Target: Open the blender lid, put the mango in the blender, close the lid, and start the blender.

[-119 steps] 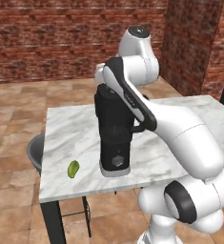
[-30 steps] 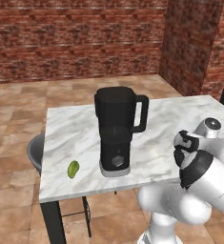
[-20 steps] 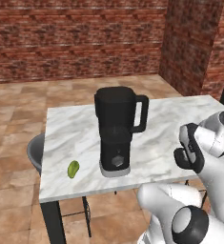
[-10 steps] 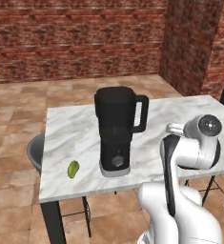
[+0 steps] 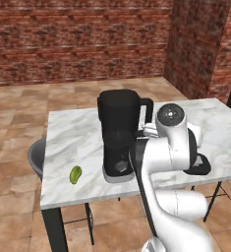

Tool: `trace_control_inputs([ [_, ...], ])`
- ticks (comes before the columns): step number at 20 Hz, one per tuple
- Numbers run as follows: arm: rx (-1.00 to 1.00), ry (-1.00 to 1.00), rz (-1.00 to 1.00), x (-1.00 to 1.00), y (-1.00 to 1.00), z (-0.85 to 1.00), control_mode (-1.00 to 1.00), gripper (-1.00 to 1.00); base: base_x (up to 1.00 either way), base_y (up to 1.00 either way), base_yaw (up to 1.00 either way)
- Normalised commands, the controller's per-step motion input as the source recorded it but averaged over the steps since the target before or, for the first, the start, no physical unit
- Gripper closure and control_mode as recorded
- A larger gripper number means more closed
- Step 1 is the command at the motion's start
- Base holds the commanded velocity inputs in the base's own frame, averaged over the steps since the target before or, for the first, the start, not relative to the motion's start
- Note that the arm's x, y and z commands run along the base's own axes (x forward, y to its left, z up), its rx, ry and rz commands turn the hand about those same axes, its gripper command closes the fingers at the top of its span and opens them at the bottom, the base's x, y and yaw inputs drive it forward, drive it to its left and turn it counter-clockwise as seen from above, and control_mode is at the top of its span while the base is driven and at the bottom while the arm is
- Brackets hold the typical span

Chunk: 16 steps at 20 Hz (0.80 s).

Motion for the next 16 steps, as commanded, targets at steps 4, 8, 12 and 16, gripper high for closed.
trace_control_inputs([
  [4, 0.00, 0.09, -0.02, -0.38, 0.89, -0.08, -1.00, -1.00, 0.00, 0.00, 0.00],
  [8, 0.00, 0.10, 0.00, -0.31, 0.84, -0.34, -1.00, -1.00, 0.00, 0.00, 0.00],
  [12, 0.00, 0.11, 0.02, -0.01, 0.98, -0.54, -1.00, -1.00, 0.00, 0.00, 0.00],
  [16, 0.00, 0.11, 0.05, 0.01, 1.00, -0.58, -1.00, -1.00, 0.00, 0.00, 0.00],
])
